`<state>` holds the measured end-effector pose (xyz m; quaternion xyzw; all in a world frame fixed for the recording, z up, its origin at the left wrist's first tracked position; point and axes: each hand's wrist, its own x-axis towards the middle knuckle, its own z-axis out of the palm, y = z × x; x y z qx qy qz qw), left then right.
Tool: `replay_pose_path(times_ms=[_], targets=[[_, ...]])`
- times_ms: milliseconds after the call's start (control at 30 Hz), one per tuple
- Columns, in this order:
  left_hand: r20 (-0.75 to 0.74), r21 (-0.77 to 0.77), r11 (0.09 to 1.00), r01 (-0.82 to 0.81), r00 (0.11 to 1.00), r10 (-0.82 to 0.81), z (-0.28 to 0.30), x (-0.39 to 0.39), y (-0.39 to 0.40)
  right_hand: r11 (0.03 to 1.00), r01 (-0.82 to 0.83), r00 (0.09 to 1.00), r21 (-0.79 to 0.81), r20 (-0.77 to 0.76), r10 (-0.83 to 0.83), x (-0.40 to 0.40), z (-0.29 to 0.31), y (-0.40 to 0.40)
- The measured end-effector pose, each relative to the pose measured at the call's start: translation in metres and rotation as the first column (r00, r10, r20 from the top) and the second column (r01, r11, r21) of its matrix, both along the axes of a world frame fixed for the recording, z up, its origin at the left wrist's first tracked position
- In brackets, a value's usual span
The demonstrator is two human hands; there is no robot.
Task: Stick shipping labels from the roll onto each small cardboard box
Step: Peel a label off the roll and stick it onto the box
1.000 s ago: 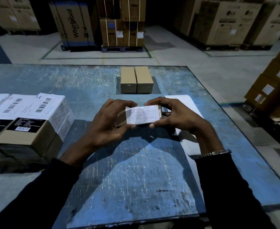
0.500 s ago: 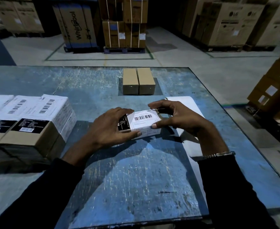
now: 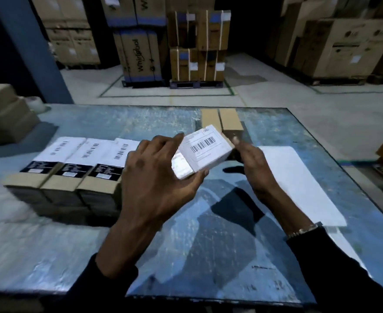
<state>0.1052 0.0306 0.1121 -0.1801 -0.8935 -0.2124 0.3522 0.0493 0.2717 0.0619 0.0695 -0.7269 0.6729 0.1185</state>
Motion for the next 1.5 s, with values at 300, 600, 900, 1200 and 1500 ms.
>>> replay_pose_path(times_ms=[300,600,900,1200,1500], targets=[[0.03,0.09,0.886,-0.455,0.891,0.454,0.033,0.015,-0.149,0.812,-0.016,0.995,0.584,-0.069,0.069,0.001,-0.038,-0.03],[0.25,0.175,0.722,-0.669,0.74,0.625,0.023,-0.026,-0.199,0.691,0.041,0.983,0.722,-0.154,0.103,-0.005,-0.051,-0.03],[0.315,0.119,0.704,-0.7,0.699,0.642,0.026,-0.04,-0.2,0.683,0.03,0.988,0.73,-0.127,0.092,-0.006,-0.052,-0.03],[0.305,0.057,0.714,-0.698,0.693,0.653,0.028,-0.032,-0.2,0.68,0.016,0.99,0.733,-0.108,0.094,-0.005,-0.05,-0.03],[0.323,0.06,0.727,-0.684,0.702,0.635,0.032,-0.031,-0.201,0.692,0.004,0.992,0.722,-0.088,0.087,-0.004,-0.05,-0.029]])
